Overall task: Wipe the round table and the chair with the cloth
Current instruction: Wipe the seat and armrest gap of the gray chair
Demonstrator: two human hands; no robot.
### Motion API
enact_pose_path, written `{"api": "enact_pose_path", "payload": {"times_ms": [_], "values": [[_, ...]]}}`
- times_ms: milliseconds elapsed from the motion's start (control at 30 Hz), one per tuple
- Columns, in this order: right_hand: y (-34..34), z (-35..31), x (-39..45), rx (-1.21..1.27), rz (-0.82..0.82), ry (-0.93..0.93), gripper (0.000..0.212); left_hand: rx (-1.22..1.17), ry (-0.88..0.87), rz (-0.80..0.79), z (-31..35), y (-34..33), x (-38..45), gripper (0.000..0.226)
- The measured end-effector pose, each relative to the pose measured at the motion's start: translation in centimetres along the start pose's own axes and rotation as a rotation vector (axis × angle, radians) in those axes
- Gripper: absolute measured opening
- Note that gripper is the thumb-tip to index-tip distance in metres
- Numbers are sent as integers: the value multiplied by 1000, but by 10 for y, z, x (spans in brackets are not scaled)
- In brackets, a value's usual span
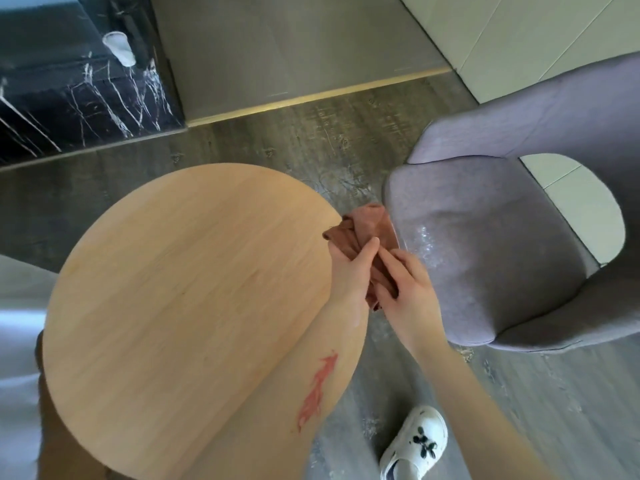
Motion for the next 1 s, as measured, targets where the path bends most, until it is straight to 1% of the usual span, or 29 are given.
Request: {"api": "enact_pose_path", "payload": {"times_ms": [100,200,300,400,500,533,633,700,767,833,1000], "values": [[25,27,0,12,28,53,48,-44,-39,31,-14,-30,12,49],[56,64,-1,11,13,85,48,-64,-12,96,-37,-76,19,64],[93,113,2,0,-12,76,51,-137,19,71,-63,-136,28,58],[133,161,12,-74,-35,100,47,-122,35,85,-88,-186,38,51],[168,215,24,-206,-38,145,37,-64,-13,169,-106,-218,54,50],[179,236,30,-228,-35,116,34,-33,-30,206,-109,-223,58,52],[201,296,45,-237,-34,-73,28,133,-32,323,-117,-227,68,63],[202,324,54,-268,-96,-157,30,240,-11,389,-120,-224,73,67],[193,346,61,-306,-209,-216,32,296,20,443,-125,-220,80,67],[182,362,63,-317,-300,-275,33,341,70,463,-130,-217,86,67],[156,387,71,-272,-399,-361,33,400,176,465,-137,-212,107,66]]}}
Point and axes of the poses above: each hand's wrist, its own x-axis towards the middle knuckle, its own y-axis out of the back of the hand, z = x × y, the point moved 6 cm from there along x, towards the middle knuckle, and after that the axes turned 5 degrees about -z, right-handed, at the moved point
